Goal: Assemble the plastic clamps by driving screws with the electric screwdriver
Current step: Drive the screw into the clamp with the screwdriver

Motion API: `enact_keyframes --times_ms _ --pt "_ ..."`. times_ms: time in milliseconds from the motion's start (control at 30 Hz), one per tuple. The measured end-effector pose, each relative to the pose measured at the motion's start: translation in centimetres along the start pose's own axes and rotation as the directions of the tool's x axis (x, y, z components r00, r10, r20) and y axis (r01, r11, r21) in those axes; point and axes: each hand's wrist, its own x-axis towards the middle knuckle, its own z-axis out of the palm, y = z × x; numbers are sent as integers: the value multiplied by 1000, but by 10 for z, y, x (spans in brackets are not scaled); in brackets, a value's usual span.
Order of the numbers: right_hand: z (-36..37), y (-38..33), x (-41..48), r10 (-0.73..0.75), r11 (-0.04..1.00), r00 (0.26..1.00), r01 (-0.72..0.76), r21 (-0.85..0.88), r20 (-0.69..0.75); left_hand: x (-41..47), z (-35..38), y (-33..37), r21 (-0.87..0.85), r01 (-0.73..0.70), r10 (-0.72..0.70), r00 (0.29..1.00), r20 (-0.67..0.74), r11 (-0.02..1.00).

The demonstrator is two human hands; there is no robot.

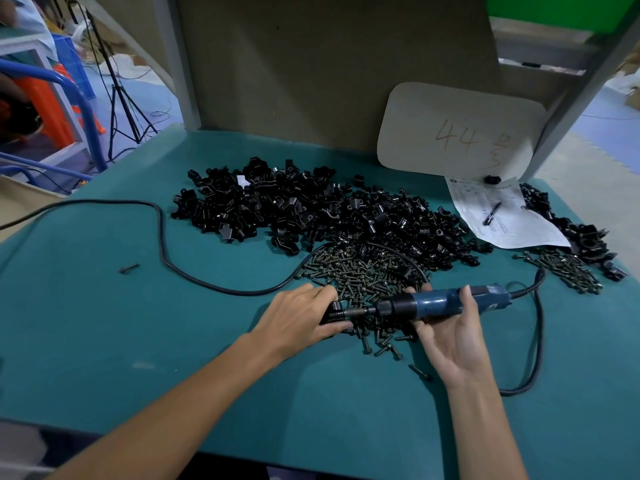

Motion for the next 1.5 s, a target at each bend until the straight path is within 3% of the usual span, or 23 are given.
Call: enact_keyframes --times_ms 200,600,733,800,900,1000,1100,1167,1200,1233,1267,1333,1367,1433,1500 --pt "1 0 2 10 997 1000 -9 72 -16 -1 0 1 -54 60 -57 997 55 997" --pt "7 -10 -11 -47 998 999 46 -36 -20 -3 -2 6 -100 11 -27 987 -156 995" --pt "12 -27 -13 -128 989 989 122 -88 -68 -9 -5 1 -200 100 -148 958 -246 975" --pt "9 -45 -11 -190 963 973 158 -217 -133 -11 -6 0 -240 144 -207 943 -261 960" --pt "-3 -62 -4 -317 781 928 137 -609 -198 -7 -5 1 -250 185 -247 938 -243 950" --pt "-12 -58 -9 -396 447 911 83 -891 -114 -3 -4 -3 -324 274 -340 926 -164 905" --pt "-21 -47 -18 -437 124 899 34 -992 -23 2 -4 -2 -450 343 -436 892 -120 825" --pt "-17 -42 -26 -535 -120 842 5 -993 68 12 -6 7 -533 329 -448 887 -108 780" --pt "-11 -39 -32 -564 -178 811 64 -982 155 18 -7 15 -558 303 -432 895 -111 772" --pt "-5 -37 -38 -541 -168 807 171 -971 236 26 -9 26 -577 273 -407 906 -114 770" --pt "3 -34 -43 -464 -75 841 276 -958 279 35 -10 40 -593 242 -377 919 -113 768" --pt "19 -26 -53 -212 241 935 333 -912 285 51 -11 72 -614 193 -323 940 -107 765" --pt "20 -22 -54 -151 349 942 334 -876 299 58 -10 87 -620 176 -299 949 -98 764" --pt "16 -20 -50 -219 456 928 369 -810 300 69 -6 109 -626 160 -252 966 -61 764" --pt "7 -31 -47 -346 499 907 394 -772 239 76 -2 121 -627 109 -154 988 -18 771"
